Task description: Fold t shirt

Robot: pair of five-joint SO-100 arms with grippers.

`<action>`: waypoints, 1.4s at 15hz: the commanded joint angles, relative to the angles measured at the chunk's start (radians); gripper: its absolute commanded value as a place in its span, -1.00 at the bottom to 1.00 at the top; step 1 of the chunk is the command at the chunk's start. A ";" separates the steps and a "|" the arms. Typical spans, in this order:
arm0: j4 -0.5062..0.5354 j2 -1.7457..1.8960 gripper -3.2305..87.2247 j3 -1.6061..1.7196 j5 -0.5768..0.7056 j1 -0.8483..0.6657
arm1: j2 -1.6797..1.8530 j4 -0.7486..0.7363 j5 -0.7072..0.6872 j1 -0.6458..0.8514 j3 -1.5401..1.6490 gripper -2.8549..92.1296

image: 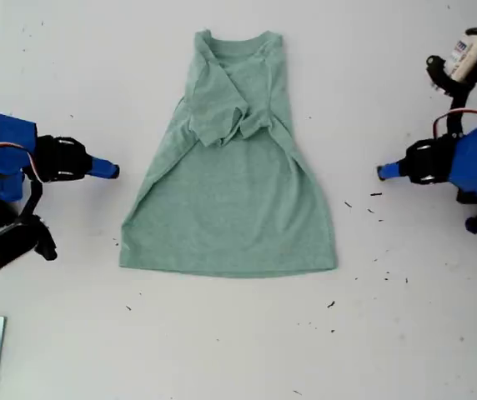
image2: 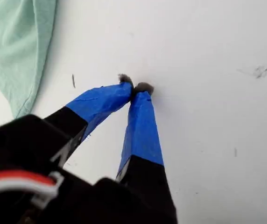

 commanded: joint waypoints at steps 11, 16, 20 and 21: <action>0.031 0.141 -0.93 0.029 0.003 -0.006 | -1.466 0.169 0.160 -0.365 -1.275 -0.22; 0.031 0.141 -0.93 0.029 0.011 -0.002 | -1.585 -0.288 0.227 -0.417 -0.902 -0.38; 0.029 0.137 -0.93 0.029 0.011 0.002 | -1.759 -0.399 0.264 -0.463 -0.882 -0.97; 0.029 0.137 -0.93 0.029 0.011 0.002 | -1.740 -0.379 0.264 -0.465 -0.888 -0.97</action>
